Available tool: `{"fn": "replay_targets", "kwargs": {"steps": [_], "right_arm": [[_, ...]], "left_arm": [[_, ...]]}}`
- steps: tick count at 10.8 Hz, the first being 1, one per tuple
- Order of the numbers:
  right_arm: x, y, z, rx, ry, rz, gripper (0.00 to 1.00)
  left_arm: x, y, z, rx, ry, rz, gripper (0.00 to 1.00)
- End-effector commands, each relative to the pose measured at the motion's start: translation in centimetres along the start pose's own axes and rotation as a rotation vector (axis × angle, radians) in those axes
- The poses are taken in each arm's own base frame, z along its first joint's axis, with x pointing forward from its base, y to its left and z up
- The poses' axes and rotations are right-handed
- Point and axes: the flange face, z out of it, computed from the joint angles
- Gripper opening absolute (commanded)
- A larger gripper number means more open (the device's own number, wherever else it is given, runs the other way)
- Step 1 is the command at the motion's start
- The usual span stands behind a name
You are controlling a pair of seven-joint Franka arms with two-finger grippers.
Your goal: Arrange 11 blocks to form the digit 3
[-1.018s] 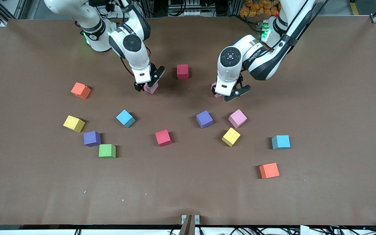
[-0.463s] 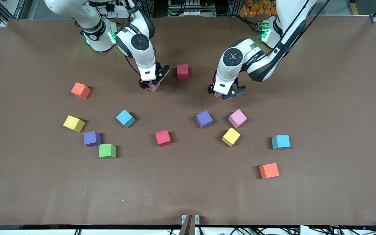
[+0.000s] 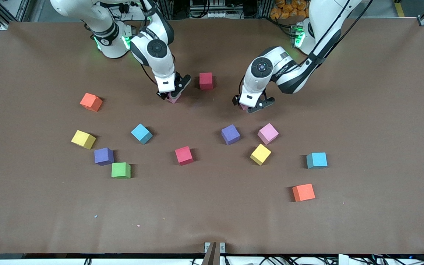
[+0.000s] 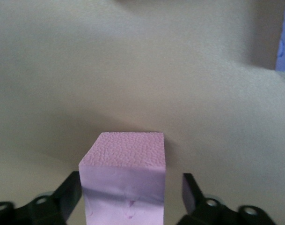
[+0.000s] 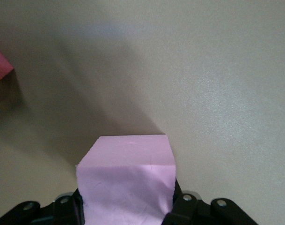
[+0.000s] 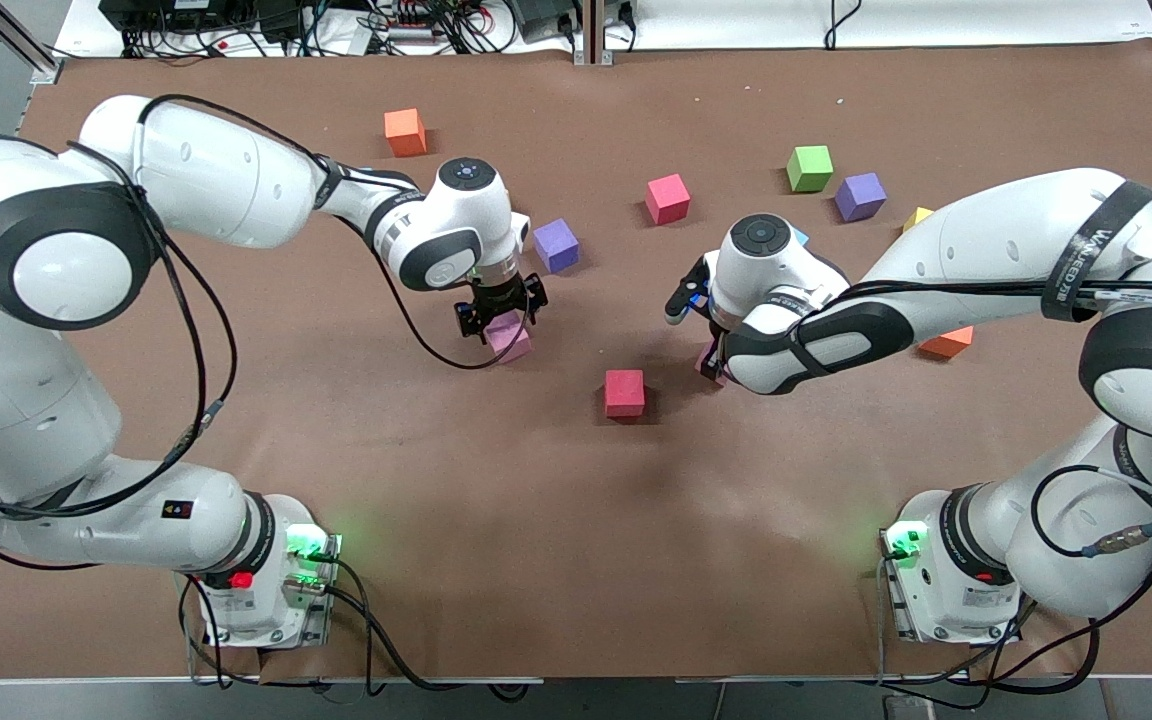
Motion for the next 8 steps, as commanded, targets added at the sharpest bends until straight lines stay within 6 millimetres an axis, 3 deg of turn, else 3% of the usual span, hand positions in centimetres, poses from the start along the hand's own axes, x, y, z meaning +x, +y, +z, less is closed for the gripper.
{"fn": "replay_targets", "kwargs": {"steps": [1,2,4,8], "right_arm": [[0.0,0.4,-1.2,0.0,0.033,-0.125,0.16],[0.1,0.4,-1.8,-0.003,0.042,-0.185,0.16],[0.6,-0.1,-2.6,-0.013,0.062,-0.328,0.16],[1.8,-5.1,-2.7,-0.02,0.068,-0.477,0.16]], "left_arm": [[-0.3,0.1,0.0,-0.008,-0.006,-0.129,0.43],[-0.2,0.1,-0.1,-0.007,-0.004,-0.174,0.26],[-0.3,0.2,-0.6,-0.015,0.003,-0.35,0.03],[-3.3,1.1,-1.6,-0.032,0.017,-0.645,0.0]]}}
